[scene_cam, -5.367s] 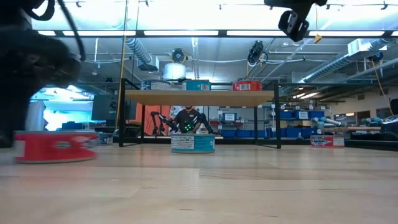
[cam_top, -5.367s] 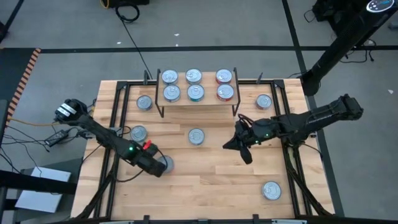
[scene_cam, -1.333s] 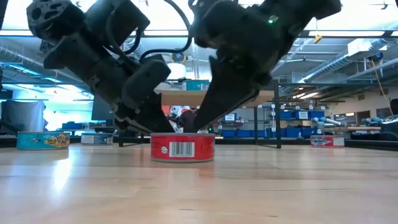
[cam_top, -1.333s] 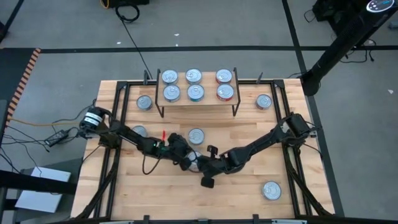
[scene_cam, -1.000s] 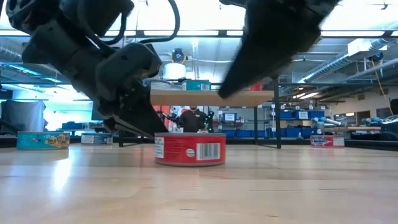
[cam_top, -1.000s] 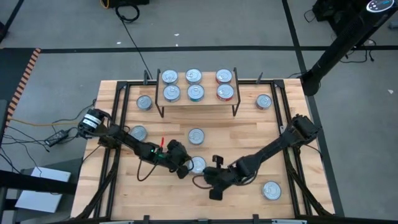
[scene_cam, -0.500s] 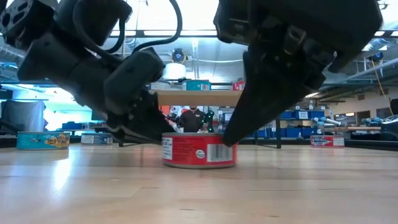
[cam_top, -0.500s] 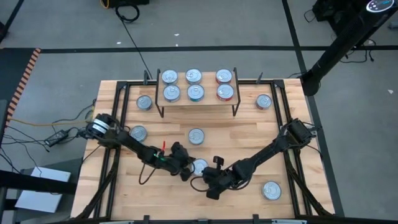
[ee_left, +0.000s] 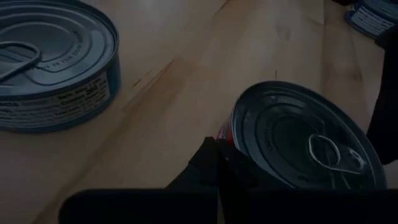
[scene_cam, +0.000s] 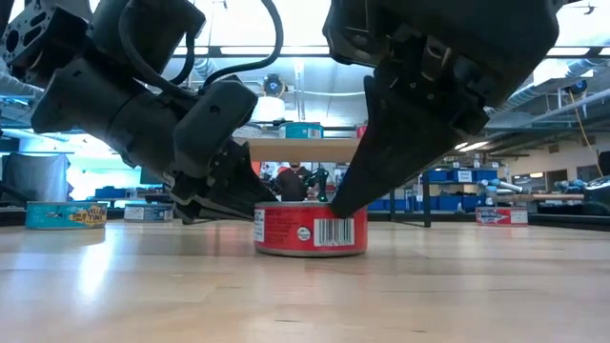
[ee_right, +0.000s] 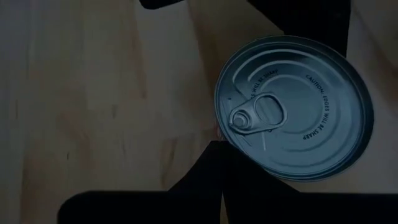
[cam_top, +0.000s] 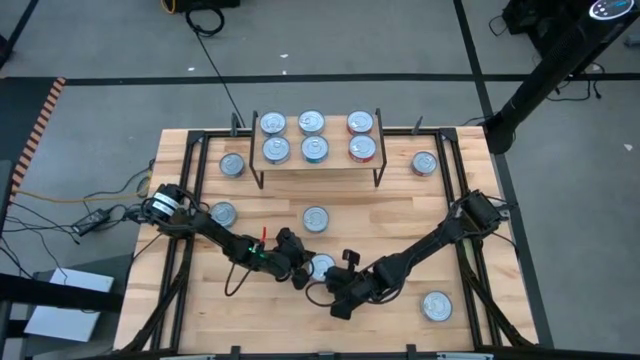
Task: Stack canned seafood by type on shelf
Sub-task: Stack the red tuna can on top of the other red tuna can on the shelf
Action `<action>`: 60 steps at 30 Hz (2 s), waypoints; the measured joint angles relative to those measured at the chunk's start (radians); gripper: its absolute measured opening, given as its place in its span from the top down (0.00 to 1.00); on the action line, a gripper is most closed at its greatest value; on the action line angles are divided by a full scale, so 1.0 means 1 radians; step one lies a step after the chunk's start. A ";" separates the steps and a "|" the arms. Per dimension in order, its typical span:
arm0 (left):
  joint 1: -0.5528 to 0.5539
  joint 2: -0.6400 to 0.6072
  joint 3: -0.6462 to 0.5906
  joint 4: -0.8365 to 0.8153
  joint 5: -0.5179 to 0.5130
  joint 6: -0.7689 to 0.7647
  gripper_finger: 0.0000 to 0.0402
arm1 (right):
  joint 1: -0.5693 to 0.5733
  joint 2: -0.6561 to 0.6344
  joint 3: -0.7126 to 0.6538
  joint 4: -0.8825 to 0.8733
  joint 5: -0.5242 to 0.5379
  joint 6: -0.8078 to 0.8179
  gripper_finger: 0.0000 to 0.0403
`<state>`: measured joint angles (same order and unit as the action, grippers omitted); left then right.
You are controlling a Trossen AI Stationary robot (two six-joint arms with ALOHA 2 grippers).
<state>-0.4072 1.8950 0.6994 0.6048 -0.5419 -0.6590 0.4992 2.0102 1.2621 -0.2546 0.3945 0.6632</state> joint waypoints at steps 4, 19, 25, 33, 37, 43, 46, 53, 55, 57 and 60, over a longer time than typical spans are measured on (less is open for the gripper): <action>0.000 0.000 0.000 0.002 0.005 0.000 1.00 | -0.002 -0.012 0.009 -0.002 0.000 -0.002 0.98; -0.002 0.000 0.005 0.044 0.081 -0.003 1.00 | -0.003 -0.021 0.120 -0.007 -0.002 0.000 0.97; -0.004 0.000 0.005 0.048 0.107 -0.001 1.00 | -0.005 -0.023 0.128 -0.035 0.005 0.062 0.97; -0.012 0.000 0.005 0.039 0.121 0.000 1.00 | -0.002 -0.029 0.127 -0.122 -0.001 0.120 0.97; -0.013 0.000 0.004 0.035 0.152 0.000 1.00 | -0.002 -0.051 0.127 -0.143 0.009 0.131 0.97; -0.017 -0.001 0.009 0.057 0.223 0.000 1.00 | -0.023 -0.071 0.125 -0.172 0.076 0.131 0.97; -0.021 -0.001 0.008 0.050 0.225 0.000 1.00 | -0.040 -0.074 0.125 -0.174 0.071 0.130 0.97; -0.028 -0.001 0.007 0.033 0.212 -0.005 1.00 | -0.047 -0.075 0.125 -0.169 0.054 0.122 0.97; -0.027 -0.001 0.007 0.023 0.206 -0.006 1.00 | -0.046 -0.075 0.125 -0.169 0.053 0.122 0.97; -0.027 -0.001 0.007 0.020 0.199 -0.006 1.00 | -0.045 -0.075 0.125 -0.169 0.052 0.121 0.97; -0.027 -0.003 0.007 0.019 0.195 -0.007 1.00 | -0.045 -0.075 0.125 -0.169 0.051 0.120 0.97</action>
<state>-0.4347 1.8922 0.7062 0.6238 -0.3470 -0.6656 0.4544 1.9354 1.3872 -0.4232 0.4455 0.7834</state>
